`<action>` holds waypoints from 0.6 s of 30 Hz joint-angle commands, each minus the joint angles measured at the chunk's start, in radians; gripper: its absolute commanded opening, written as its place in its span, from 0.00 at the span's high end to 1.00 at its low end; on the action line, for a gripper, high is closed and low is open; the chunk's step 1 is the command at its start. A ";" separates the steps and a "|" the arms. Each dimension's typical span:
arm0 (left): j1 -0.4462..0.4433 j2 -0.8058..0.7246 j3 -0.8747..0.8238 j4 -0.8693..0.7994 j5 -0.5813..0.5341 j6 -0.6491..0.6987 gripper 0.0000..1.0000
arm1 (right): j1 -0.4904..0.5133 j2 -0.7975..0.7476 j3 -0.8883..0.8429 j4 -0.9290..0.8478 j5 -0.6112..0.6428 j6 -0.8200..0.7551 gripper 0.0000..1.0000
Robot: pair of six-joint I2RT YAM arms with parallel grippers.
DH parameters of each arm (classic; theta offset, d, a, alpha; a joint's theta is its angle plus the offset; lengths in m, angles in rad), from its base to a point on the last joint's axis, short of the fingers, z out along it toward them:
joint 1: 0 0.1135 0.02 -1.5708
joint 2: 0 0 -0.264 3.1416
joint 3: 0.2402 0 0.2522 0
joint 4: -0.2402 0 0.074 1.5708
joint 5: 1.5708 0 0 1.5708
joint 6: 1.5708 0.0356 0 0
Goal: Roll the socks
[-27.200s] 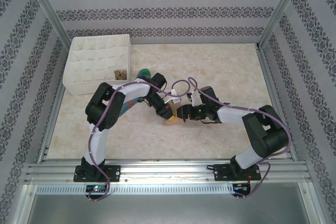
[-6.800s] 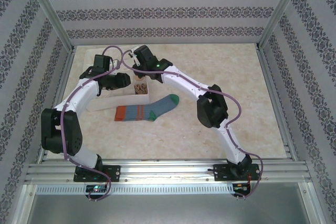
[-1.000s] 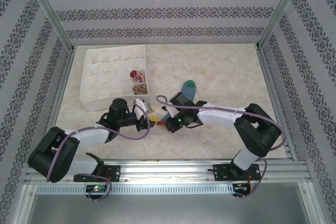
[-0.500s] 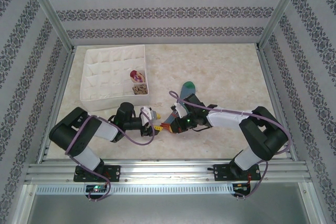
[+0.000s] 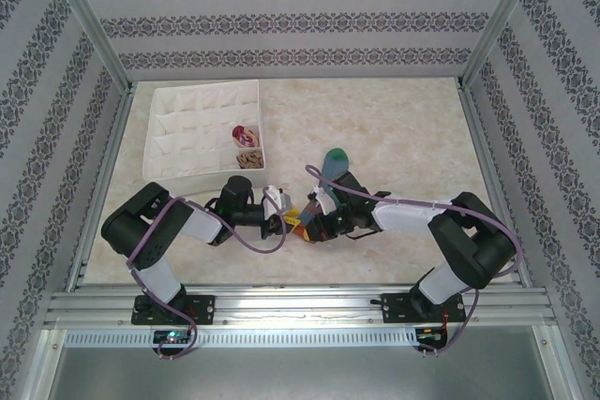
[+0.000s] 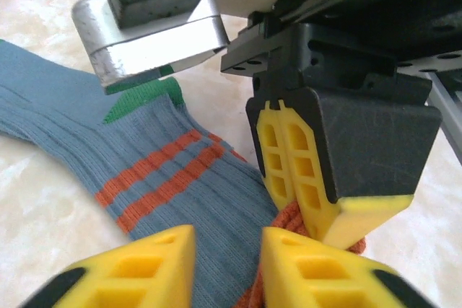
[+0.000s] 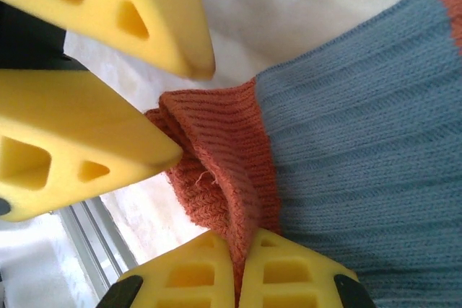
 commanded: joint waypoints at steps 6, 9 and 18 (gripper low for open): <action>-0.013 0.023 -0.034 0.027 0.067 -0.014 0.46 | -0.026 -0.027 -0.029 0.019 -0.013 0.022 1.00; -0.013 0.042 -0.029 0.014 0.087 -0.026 0.46 | -0.028 -0.029 -0.034 0.020 -0.019 0.027 1.00; -0.020 0.053 0.005 -0.026 0.094 -0.053 0.92 | -0.027 -0.045 -0.033 0.031 -0.034 0.034 1.00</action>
